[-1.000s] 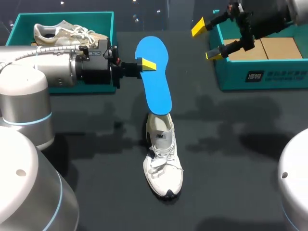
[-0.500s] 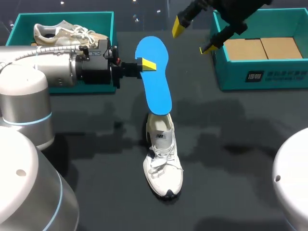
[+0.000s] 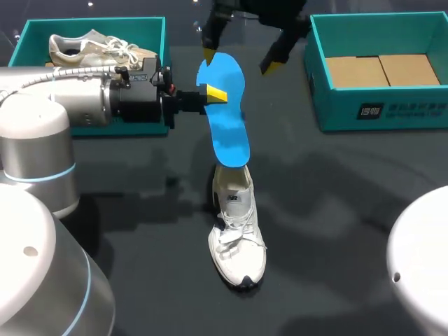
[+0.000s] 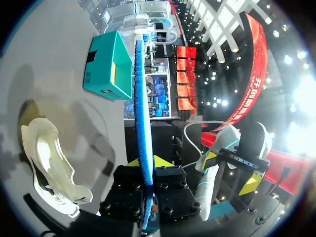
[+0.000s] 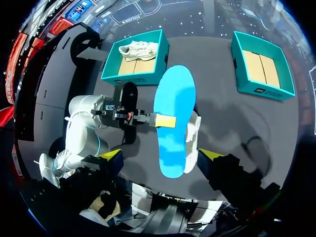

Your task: Take the shoe out of the shoebox, open the shoe tongue, remove and reinsert the insole, then place the shoe into the shoebox

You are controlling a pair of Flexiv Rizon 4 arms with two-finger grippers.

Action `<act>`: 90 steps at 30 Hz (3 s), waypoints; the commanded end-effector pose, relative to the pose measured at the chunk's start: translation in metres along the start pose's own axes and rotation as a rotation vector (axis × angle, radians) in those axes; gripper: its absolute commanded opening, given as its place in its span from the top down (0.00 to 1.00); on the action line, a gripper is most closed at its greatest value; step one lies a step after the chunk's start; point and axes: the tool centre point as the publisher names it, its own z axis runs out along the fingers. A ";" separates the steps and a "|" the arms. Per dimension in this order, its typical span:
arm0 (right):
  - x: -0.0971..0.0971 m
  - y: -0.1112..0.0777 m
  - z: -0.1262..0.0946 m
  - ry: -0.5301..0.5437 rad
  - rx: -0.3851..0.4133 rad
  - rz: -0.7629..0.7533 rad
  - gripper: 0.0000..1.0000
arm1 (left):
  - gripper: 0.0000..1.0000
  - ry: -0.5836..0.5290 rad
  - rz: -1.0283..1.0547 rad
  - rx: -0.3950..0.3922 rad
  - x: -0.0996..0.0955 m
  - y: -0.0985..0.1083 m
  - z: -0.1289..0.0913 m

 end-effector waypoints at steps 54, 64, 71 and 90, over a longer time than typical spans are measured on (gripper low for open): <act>-0.002 0.000 0.001 -0.119 -0.043 0.119 0.00 | 1.00 0.001 0.000 0.001 -0.001 0.000 0.001; -0.035 -0.005 -0.002 0.147 -0.028 0.189 0.00 | 1.00 0.001 0.000 0.001 -0.001 0.000 0.001; -0.054 -0.007 -0.001 0.278 -0.031 0.226 0.00 | 1.00 0.001 0.000 0.001 -0.001 0.000 0.001; -0.077 -0.021 0.015 0.688 -0.074 0.211 0.00 | 1.00 0.001 0.000 0.001 -0.001 0.000 0.001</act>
